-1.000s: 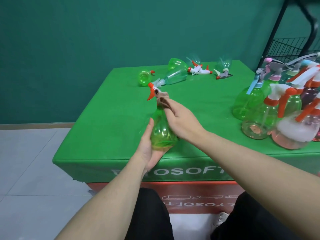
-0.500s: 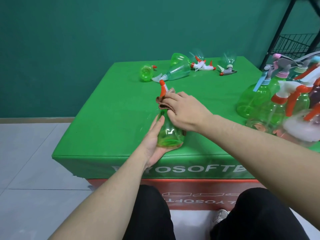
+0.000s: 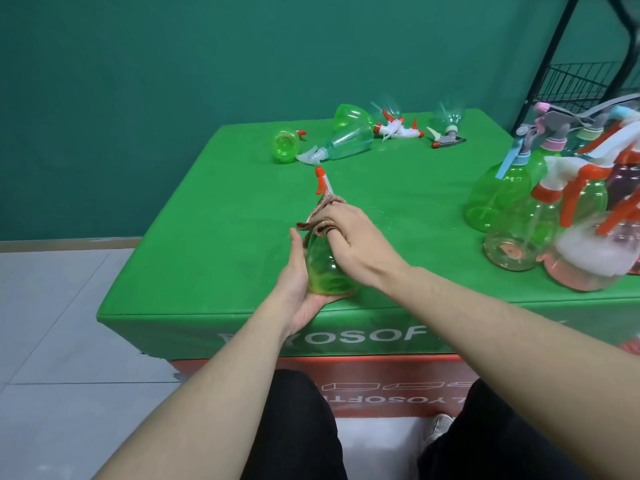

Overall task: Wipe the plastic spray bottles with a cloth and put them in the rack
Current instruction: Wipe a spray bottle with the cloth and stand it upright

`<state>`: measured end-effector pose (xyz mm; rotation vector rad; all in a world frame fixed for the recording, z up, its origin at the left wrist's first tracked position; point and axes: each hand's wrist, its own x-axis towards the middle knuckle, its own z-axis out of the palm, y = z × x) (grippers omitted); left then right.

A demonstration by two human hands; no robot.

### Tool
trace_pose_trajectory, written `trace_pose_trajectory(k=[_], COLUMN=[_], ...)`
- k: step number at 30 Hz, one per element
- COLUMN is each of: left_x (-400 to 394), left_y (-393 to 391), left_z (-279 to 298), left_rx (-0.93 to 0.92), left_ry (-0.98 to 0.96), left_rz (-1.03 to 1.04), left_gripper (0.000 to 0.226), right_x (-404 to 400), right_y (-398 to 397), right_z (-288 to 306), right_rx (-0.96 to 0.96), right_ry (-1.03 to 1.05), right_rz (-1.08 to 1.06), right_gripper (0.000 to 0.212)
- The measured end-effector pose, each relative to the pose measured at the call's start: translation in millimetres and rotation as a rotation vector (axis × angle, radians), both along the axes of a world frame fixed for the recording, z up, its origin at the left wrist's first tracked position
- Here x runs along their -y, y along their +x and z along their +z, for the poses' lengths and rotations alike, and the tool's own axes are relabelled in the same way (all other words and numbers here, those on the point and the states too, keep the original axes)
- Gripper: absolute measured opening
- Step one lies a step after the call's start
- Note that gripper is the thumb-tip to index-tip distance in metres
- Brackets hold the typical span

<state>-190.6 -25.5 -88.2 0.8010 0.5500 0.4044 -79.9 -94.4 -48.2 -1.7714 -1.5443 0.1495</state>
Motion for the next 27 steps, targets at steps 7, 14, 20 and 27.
trace_pose_trajectory(k=[7, 14, 20, 27], left_x=[1, 3, 1, -1], left_y=[-2, -5, -9, -10], left_z=[0, 4, 1, 3], left_rx=[-0.019, -0.117, -0.085, 0.102], left_ry=[-0.012, -0.048, -0.105, -0.081], left_rz=[0.039, 0.118, 0.124, 0.082], left_gripper=[0.029, 0.037, 0.066, 0.035], right_x=[14, 28, 25, 10], right_y=[-13, -12, -11, -9], right_z=[-18, -33, -25, -1], right_rx=[0.182, 0.504, 0.685, 0.546], right_ry=[0.224, 0.294, 0.176, 0.037], right_rz=[0.035, 0.275, 0.364, 0.2], right_gripper=[0.039, 0.037, 0.041, 0.054])
